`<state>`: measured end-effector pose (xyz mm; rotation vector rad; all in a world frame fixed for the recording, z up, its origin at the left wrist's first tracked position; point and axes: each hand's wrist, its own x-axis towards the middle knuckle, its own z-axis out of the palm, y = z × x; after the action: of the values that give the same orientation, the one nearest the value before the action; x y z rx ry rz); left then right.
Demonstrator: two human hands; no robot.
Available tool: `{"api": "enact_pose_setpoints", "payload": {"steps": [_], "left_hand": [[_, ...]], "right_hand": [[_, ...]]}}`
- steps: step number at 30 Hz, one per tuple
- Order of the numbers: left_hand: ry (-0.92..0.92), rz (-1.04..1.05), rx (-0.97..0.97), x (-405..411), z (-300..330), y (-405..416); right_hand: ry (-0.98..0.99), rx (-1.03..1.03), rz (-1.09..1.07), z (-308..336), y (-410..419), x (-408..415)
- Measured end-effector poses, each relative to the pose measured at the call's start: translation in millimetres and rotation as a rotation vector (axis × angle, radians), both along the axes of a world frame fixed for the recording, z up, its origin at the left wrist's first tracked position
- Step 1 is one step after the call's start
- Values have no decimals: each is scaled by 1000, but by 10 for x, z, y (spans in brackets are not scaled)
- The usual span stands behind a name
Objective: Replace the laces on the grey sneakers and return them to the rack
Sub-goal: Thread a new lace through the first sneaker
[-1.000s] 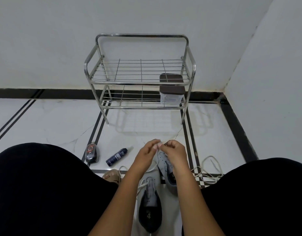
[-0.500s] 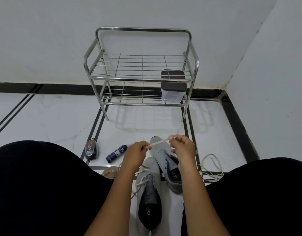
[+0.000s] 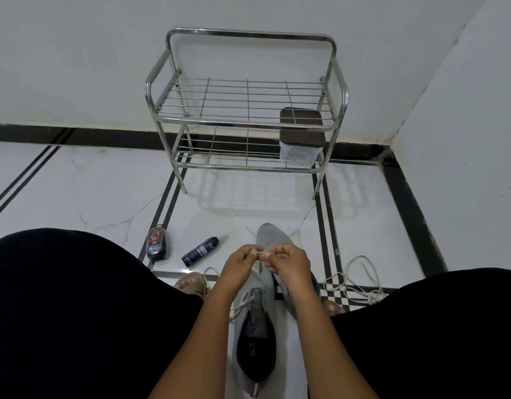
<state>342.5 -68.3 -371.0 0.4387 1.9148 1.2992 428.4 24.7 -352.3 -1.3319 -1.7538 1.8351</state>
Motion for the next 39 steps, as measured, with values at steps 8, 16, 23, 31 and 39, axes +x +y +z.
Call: {"api": "enact_pose_setpoints", "payload": {"steps": [8, 16, 23, 31, 39], "left_hand": [[-61, -13, 26, -2, -180, 3], [86, 214, -169, -26, -398, -14], [148, 85, -552, 151, -841, -82], [282, 89, -731, 277, -1017, 0], [391, 112, -729, 381, -1218, 50]], "right_hand": [[-88, 117, 7, -148, 40, 2], [-154, -3, -160, -466, 70, 44], [-662, 221, 424, -1025, -284, 148], [-692, 301, 363, -1314, -391, 253], [-641, 159, 263, -1410, -329, 268]]}}
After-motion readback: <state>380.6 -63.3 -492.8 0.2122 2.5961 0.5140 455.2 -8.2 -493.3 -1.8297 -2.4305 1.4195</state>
